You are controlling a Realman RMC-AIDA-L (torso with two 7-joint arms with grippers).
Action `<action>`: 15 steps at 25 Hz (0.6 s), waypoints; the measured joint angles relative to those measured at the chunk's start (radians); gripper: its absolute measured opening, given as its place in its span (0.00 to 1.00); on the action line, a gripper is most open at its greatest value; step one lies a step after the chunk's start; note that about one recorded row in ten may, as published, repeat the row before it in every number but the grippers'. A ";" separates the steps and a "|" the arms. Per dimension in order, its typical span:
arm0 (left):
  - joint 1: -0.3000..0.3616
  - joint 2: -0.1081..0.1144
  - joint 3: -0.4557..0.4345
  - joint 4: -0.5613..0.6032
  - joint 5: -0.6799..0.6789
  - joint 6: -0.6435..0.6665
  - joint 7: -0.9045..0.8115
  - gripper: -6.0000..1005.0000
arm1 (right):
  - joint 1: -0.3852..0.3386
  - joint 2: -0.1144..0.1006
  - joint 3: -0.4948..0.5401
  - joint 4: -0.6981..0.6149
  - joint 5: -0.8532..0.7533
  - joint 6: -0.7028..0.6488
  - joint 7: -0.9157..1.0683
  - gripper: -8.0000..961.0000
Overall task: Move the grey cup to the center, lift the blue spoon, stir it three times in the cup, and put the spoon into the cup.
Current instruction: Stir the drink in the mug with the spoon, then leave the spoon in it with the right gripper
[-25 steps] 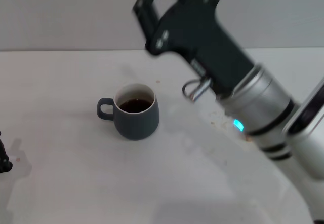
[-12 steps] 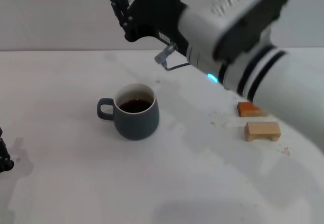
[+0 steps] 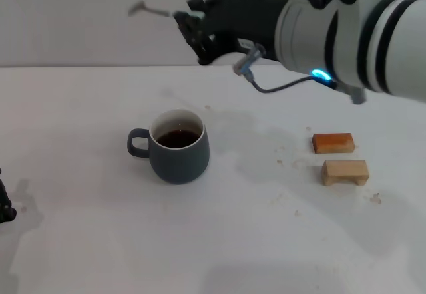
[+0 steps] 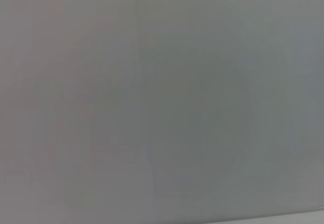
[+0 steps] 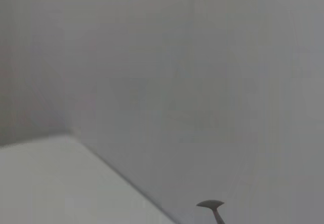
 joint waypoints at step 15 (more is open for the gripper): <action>-0.002 0.002 -0.006 0.007 -0.002 0.016 -0.001 0.00 | 0.072 0.002 0.015 0.047 -0.008 0.336 0.035 0.17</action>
